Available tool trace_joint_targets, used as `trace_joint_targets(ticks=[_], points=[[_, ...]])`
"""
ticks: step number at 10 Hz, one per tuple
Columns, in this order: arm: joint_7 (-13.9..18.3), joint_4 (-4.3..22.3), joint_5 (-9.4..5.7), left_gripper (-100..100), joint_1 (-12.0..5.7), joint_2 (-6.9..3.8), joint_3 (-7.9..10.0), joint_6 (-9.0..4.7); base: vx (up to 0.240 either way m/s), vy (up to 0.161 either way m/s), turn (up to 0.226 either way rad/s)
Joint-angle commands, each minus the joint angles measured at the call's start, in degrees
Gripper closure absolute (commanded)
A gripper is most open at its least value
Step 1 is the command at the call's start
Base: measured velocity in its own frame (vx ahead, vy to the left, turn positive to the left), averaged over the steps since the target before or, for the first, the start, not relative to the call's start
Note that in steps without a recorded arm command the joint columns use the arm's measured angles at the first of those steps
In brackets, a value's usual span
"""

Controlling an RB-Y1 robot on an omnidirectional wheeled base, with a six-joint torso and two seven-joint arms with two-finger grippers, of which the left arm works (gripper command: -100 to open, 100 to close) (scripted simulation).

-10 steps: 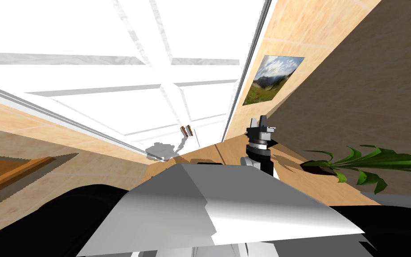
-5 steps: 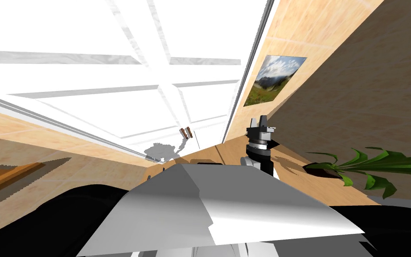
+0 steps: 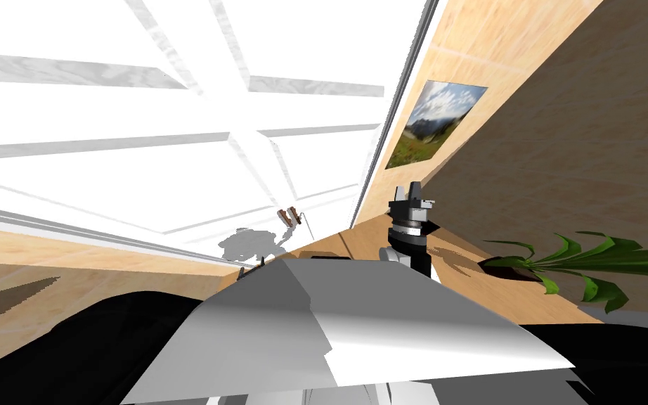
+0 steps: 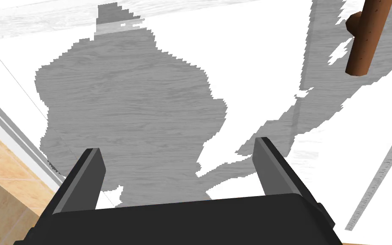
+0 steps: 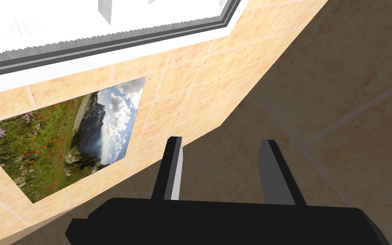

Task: Pull the door open

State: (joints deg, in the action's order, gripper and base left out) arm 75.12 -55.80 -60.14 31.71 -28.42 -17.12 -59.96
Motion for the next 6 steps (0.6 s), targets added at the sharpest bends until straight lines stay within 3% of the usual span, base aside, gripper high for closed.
trace_joint_targets(ticks=[1,6], points=[[0.42,-0.47,0.40,-100,-1.21,0.08,-0.34,0.07,0.193,0.032,-0.104],[0.88,-2.63,1.64,-100,-5.66,0.94,-1.62,0.53,0.198,0.020,-0.119]])
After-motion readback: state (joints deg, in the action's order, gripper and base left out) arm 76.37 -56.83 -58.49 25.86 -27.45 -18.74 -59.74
